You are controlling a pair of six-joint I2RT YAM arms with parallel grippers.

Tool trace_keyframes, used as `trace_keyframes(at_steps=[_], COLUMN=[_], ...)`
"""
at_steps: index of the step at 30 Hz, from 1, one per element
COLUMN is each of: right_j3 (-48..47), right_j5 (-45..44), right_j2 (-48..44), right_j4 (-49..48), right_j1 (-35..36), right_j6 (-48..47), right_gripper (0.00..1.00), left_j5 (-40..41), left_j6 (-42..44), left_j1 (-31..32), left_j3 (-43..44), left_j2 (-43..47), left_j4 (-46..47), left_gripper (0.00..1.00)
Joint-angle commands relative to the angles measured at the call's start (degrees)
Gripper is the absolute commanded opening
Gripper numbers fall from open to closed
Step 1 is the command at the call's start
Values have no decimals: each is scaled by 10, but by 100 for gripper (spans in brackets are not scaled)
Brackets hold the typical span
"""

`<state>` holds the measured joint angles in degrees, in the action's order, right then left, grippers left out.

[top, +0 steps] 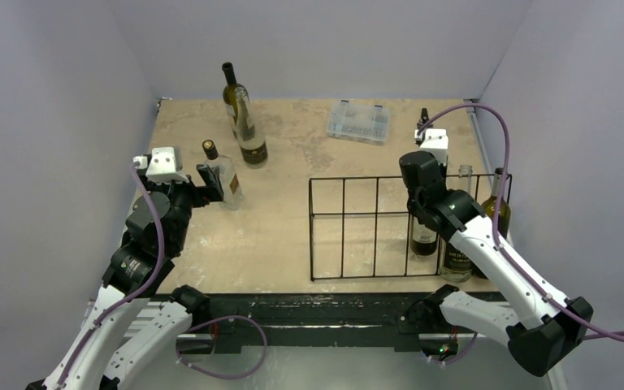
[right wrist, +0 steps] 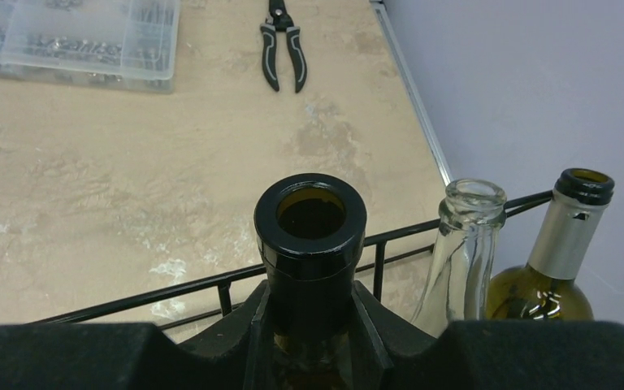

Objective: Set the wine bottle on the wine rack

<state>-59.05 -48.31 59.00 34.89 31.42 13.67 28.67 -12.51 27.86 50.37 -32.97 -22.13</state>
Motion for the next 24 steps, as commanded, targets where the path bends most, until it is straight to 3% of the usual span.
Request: trace_keyframes(at_steps=[1,12,24], right_j3=[3,27,-20], right_j5=[34,48,86], right_j2=[0,-17,-1], right_j4=[-26,12,120], right_j1=[4,4,2], right_j6=[47,73,112], right_gripper=[0,0,0], left_j5=[-8,-9,-11], left_j6=[-6,-8,-11], left_j1=[3,3,3], left_j3=[22,22,27], left_j2=[0,0,-3], left_j4=[6,5,0], left_gripper=[89,89,89])
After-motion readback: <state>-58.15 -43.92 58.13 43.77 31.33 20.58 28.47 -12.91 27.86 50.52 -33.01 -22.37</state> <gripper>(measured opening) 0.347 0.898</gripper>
